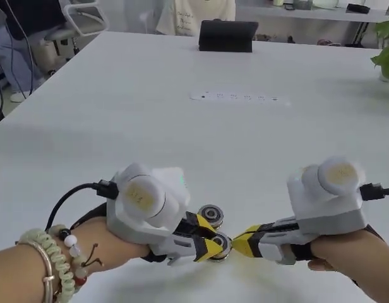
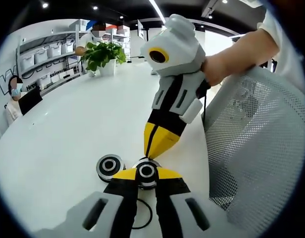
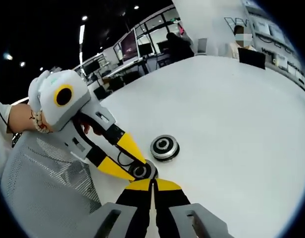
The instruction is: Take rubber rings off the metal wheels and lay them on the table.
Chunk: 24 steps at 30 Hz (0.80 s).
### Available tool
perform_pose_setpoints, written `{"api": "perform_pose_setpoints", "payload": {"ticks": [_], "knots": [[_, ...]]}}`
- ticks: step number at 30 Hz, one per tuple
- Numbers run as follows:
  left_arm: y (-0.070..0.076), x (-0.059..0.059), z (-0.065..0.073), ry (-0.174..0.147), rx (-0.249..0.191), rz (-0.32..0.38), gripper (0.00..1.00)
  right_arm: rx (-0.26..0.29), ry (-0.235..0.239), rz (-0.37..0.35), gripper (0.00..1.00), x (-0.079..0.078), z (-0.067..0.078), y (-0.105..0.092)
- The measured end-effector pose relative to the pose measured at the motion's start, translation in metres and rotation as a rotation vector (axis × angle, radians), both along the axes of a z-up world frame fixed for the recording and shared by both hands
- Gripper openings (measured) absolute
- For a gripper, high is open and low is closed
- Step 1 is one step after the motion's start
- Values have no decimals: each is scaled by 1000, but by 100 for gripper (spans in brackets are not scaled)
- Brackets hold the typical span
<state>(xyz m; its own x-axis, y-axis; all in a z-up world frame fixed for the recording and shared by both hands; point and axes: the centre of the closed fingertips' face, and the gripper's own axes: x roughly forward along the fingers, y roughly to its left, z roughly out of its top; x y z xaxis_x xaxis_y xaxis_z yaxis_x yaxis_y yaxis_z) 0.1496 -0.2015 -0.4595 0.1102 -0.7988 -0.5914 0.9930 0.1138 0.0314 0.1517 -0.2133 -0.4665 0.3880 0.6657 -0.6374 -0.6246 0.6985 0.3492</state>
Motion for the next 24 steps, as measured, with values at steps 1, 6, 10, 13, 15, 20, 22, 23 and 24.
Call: {"api": "perform_pose_setpoints", "payload": {"ticks": [1,6,10,13,15,20,22,23,24], "knots": [[0,0,0,0,0,1,7,-10,1,1,0,0,-1,-1],[0,0,0,-1,4,4,7,-13,5,-3,0,-2,-1,0],[0,0,0,-5,11,6,7,-23,2,-3,0,-3,1,3],[0,0,-1,-6,13,6,7,-12,13,-14,0,-3,1,3],[0,0,-1,-8,14,7,7,-11,13,-13,0,-3,2,4],[0,0,-1,-11,13,7,7,-13,9,-10,0,-3,3,5],[0,0,-1,-11,13,5,7,-14,8,-7,0,-3,4,6],[0,0,-1,-12,11,3,7,-15,6,-5,0,-3,4,6],[0,0,0,-12,10,3,7,-15,6,-5,0,-3,4,6]]}}
